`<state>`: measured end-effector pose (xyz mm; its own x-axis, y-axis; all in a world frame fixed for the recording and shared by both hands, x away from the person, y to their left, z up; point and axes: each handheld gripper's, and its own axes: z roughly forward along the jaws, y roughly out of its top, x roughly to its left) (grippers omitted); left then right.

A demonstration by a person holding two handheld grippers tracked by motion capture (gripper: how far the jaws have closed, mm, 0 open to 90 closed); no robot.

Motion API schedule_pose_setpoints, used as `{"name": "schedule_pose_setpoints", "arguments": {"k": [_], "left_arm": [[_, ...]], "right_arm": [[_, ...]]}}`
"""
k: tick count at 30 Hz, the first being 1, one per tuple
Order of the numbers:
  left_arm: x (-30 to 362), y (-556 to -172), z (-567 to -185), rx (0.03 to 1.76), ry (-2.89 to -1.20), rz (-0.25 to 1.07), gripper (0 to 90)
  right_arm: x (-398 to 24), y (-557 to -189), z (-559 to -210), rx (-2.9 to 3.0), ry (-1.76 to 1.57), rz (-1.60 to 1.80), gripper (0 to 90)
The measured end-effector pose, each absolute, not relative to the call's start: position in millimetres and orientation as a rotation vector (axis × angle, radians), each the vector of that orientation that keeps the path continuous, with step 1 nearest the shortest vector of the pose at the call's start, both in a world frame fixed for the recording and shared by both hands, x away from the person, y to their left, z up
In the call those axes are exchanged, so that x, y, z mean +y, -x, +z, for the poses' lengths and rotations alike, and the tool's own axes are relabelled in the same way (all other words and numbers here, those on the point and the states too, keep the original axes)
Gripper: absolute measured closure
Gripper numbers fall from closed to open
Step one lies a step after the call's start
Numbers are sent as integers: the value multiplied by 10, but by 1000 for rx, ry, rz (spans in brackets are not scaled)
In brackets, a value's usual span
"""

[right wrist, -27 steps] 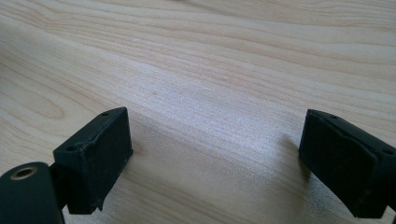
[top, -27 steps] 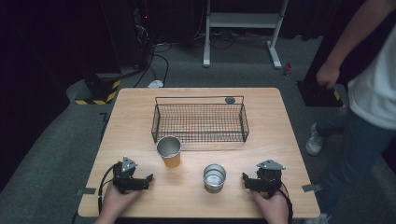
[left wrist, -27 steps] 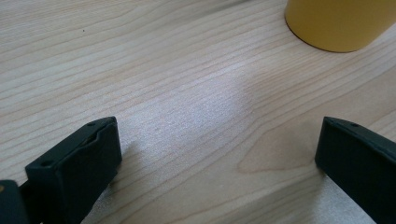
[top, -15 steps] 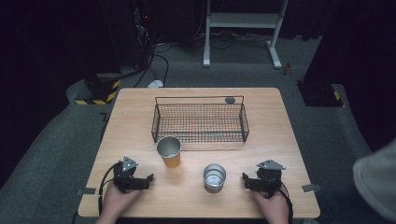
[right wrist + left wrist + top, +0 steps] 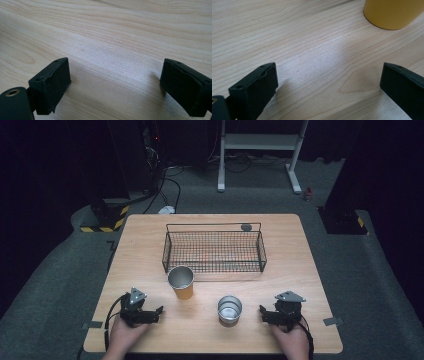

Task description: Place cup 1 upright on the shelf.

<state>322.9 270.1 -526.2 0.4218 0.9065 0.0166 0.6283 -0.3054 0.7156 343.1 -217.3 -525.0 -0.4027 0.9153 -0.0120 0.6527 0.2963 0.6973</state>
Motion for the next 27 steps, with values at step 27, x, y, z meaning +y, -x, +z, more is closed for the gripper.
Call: {"name": "schedule_pose_setpoints", "arguments": {"k": [27], "left_arm": [[2709, -3096, -5109, 1186, -1921, 535, 20]], "right_arm": [[-2169, -3433, -5251, 2158, -1403, 870, 91]]}}
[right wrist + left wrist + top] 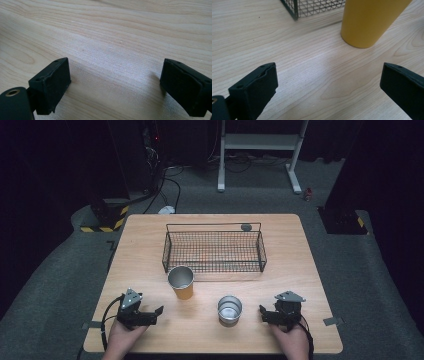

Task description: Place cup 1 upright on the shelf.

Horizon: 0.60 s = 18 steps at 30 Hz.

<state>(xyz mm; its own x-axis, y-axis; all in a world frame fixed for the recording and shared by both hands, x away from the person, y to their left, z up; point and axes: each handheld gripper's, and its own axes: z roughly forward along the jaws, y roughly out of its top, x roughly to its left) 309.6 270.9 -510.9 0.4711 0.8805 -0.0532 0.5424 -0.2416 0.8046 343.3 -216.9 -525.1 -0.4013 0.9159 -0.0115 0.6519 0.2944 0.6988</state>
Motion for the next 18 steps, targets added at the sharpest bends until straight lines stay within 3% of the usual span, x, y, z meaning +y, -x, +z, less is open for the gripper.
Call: {"name": "schedule_pose_setpoints", "arguments": {"k": [7, 10, 18], "left_arm": [[2670, -3077, -5087, 1151, -1906, 529, 8], [2647, -3069, -5084, 1149, -1913, 597, 7], [2592, -3041, -5045, 1103, -1878, 559, 10]], "right_arm": [[-2169, -3433, -5252, 2158, -1403, 870, 91], [-2169, -3433, -5251, 2159, -1403, 868, 90], [-2169, -3433, -5252, 2158, -1403, 870, 91]]}}
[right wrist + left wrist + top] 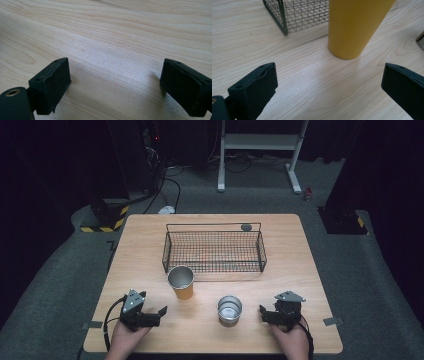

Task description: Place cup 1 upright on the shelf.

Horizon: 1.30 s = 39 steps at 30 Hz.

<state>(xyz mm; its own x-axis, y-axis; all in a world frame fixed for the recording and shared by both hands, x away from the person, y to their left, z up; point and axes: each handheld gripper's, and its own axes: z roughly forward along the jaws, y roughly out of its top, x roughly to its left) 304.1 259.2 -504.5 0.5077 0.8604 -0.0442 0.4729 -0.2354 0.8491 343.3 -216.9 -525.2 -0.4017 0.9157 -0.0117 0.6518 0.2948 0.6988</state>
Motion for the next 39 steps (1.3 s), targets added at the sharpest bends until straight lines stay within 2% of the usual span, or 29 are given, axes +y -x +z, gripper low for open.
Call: {"name": "schedule_pose_setpoints", "arguments": {"k": [21, 39], "left_arm": [[2405, -3013, -4868, 990, -1902, 532, 1], [2272, -3179, -4834, 1006, -1900, 503, 6]], "right_arm": [[-2168, -3432, -5250, 2158, -1403, 869, 91], [-2168, -3432, -5250, 2158, -1405, 869, 91]]}}
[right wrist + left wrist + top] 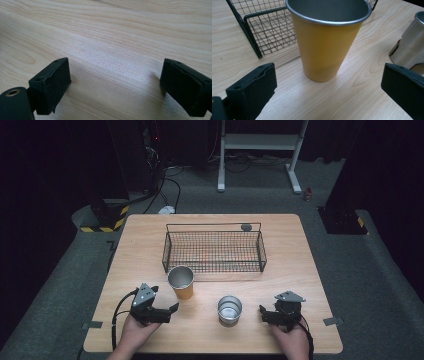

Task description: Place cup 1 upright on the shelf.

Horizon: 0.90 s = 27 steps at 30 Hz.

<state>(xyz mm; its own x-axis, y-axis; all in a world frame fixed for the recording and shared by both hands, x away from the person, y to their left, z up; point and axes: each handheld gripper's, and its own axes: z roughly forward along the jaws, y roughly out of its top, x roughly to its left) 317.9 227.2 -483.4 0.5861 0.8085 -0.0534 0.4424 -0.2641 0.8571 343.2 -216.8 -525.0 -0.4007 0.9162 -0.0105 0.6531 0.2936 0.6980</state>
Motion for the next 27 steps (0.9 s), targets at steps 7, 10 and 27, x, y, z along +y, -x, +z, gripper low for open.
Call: {"name": "schedule_pose_setpoints", "arguments": {"k": [7, 10, 27], "left_arm": [[2230, -3261, -4814, 1001, -1893, 499, 6], [2196, -3313, -4815, 998, -1882, 492, 6], [2024, -3497, -4855, 977, -1855, 505, 6]], "right_arm": [[-2168, -3432, -5250, 2158, -1405, 869, 91], [-2166, -3430, -5250, 2157, -1409, 869, 91], [-2168, -3432, -5250, 2158, -1404, 869, 91]]}}
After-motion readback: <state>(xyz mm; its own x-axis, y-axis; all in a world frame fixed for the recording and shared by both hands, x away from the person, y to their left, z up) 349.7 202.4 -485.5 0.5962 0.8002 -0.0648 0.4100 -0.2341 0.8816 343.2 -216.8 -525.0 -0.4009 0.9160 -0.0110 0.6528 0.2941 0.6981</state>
